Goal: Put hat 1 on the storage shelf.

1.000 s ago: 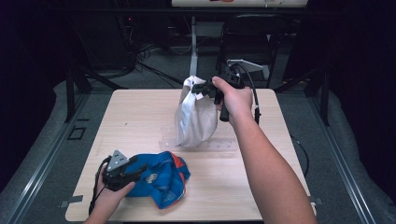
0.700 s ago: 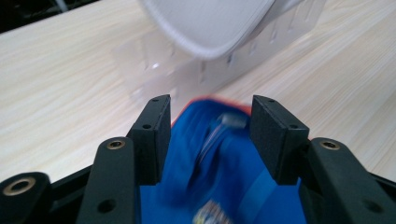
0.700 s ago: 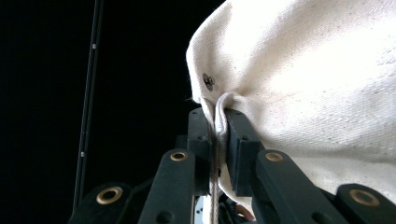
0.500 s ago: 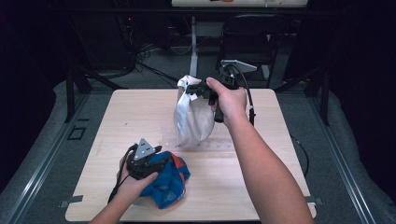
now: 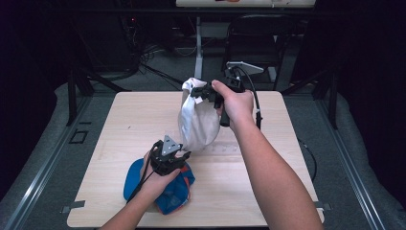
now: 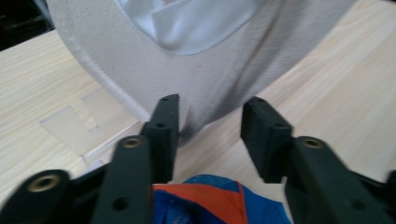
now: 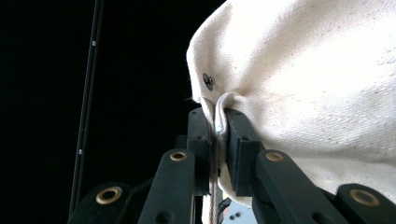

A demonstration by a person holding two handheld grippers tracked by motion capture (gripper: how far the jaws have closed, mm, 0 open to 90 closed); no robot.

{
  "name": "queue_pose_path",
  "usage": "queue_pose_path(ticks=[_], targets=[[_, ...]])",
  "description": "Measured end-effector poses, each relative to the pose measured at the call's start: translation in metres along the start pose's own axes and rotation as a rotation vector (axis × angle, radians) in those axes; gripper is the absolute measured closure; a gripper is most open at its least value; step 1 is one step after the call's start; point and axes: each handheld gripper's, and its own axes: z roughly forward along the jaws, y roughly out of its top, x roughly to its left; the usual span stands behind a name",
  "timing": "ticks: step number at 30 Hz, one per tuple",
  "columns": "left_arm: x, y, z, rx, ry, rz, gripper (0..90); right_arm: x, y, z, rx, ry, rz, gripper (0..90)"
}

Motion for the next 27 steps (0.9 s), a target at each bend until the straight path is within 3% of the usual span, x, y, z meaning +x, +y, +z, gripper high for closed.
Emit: queue_pose_path(ticks=[1, 3, 12, 21, 27], targets=[[0.001, 0.000, 0.002, 0.006, 0.024, 0.006, 66.7, 0.000, 0.000, 0.000, 0.003, 0.000, -0.005, 81.8], [0.004, -0.001, 0.001, -0.003, 0.027, 0.000, 73.3, 0.000, -0.001, 0.000, 0.003, 0.001, -0.008, 81.8], [0.014, -0.006, -0.004, -0.026, 0.015, 0.034, 80.1, 0.003, -0.002, -0.001, 0.003, 0.008, -0.008, 81.9], [0.032, -0.009, -0.006, -0.069, -0.073, -0.023, 80.2, 0.002, 0.000, -0.004, -0.008, 0.010, -0.010, 82.0], [0.040, -0.013, -0.007, -0.084, -0.109, -0.027, 80.3, 0.003, -0.001, 0.001, -0.005, 0.020, -0.007, 82.0]])
